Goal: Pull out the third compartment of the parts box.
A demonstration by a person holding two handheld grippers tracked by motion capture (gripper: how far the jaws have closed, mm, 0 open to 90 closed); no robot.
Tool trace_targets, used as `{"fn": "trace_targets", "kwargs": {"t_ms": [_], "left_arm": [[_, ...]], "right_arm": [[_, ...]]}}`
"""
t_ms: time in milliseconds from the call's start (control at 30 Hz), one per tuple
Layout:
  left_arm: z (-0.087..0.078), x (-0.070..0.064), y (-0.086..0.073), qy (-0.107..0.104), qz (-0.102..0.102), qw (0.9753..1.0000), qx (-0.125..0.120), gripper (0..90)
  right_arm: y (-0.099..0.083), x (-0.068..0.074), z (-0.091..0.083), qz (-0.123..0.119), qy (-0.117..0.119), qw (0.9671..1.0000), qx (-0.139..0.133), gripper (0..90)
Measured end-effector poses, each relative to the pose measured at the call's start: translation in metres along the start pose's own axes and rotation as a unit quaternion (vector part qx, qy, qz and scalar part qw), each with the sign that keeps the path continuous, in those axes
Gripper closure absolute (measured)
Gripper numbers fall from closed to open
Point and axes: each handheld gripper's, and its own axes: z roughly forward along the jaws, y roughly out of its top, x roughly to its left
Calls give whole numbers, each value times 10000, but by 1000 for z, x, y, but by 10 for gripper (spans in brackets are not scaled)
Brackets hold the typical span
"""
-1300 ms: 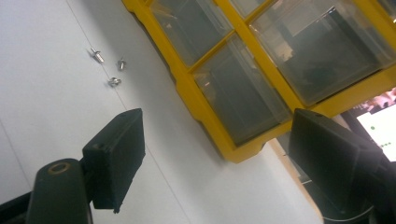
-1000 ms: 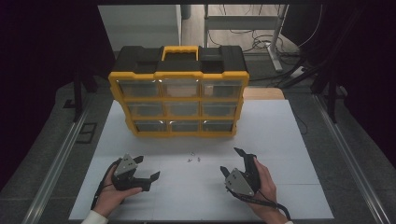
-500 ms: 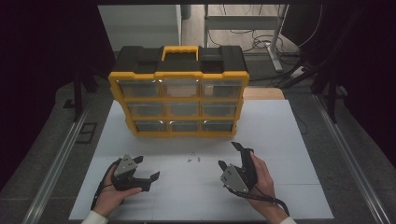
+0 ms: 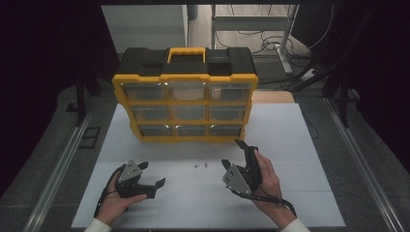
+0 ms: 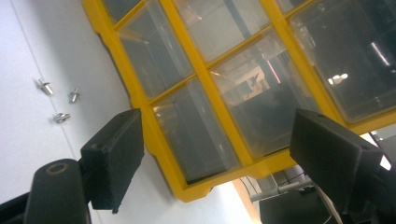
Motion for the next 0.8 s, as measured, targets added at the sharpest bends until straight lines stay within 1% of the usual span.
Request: {"fn": "trace_targets", "kwargs": {"t_ms": [33, 67, 200, 267, 300, 367, 433, 533, 800], "left_arm": [[0, 0, 0, -1, -1, 10000, -2, 107], [0, 0, 0, -2, -1, 10000, 0, 107], [0, 0, 0, -5, -1, 10000, -5, 107], [0, 0, 0, -5, 0, 10000, -5, 107], [0, 0, 0, -2, 4, 10000, -3, 107], [0, 0, 0, -4, 6, 10000, -1, 107], [0, 0, 0, -2, 12, 10000, 3, 107], [0, 0, 0, -3, 10, 10000, -3, 107], [0, 0, 0, 5, 11, 10000, -13, 107]], "right_arm": [[1, -1, 0, 27, -2, 10000, 12, 186], [2, -3, 0, -7, -14, 10000, -4, 186], [5, -7, 0, 8, -52, 10000, -4, 186], [6, -10, 1, -48, -93, 9999, -25, 186], [6, -10, 1, -10, -100, 9999, -12, 187], [8, -14, 1, -89, -123, 9999, -26, 187], [9, -14, 1, -74, -125, 9999, -16, 187], [11, -18, 1, -113, -134, 9998, -15, 188], [16, -25, 2, -146, -225, 9996, -78, 190]]}}
